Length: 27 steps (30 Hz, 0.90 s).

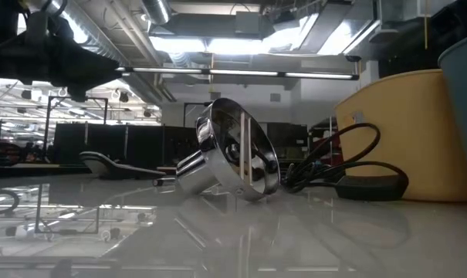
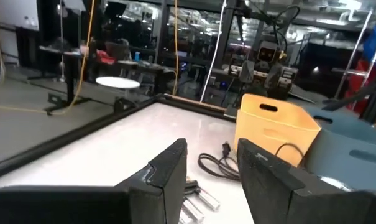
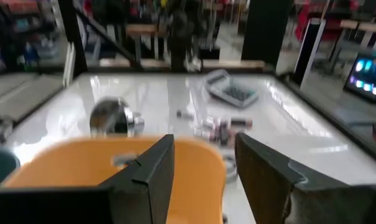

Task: Sort batteries
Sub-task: Put the black battery into the yellow bin

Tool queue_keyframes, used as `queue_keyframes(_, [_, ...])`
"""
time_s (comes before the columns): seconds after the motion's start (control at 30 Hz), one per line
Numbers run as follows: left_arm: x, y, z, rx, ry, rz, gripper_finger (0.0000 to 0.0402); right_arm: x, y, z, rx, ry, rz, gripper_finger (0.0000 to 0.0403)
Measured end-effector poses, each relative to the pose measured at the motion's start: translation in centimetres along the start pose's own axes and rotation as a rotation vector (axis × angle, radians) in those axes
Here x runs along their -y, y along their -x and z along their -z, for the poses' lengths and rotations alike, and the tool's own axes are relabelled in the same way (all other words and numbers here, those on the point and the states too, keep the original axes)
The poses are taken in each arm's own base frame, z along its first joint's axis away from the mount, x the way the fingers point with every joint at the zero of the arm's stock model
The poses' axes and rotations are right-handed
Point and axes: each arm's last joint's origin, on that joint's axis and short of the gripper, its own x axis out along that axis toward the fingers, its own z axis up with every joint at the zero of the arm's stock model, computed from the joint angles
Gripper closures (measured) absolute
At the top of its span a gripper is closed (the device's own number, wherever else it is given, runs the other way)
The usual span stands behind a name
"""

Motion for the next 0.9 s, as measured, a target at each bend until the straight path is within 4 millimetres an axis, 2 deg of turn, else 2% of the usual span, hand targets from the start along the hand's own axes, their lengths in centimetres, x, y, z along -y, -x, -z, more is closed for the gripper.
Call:
queue_keyframes(0.13, [0.0, 0.0, -0.1, 0.013, 0.074, -0.005, 0.0268, 0.0, 0.0, -0.8, 0.083, -0.003, 0.002, 0.0233])
queue_keyframes(0.27, [0.2, 0.1, -1.4, 0.144, 0.202, 0.031, 0.0268, 0.1, 0.1, -1.6, 0.163, -0.005, 0.016, 0.0233])
queue_keyframes(0.53, [1.2, -0.6, -3.6, 0.258, 0.080, 0.100, 0.0268, 0.5, 0.5, -3.7, 0.379, 0.060, 0.141, 0.0233])
queue_keyframes(0.67, [2.0, -2.1, -5.0, 0.205, 0.025, 0.096, 0.0268, 0.5, 0.0, -4.5, 0.430, 0.067, 0.148, 0.0233])
queue_keyframes(0.9, [4.0, -6.3, -6.8, 0.055, -0.081, 0.089, 0.0268, 0.6, -2.4, -6.2, 0.234, 0.076, 0.206, 0.0233])
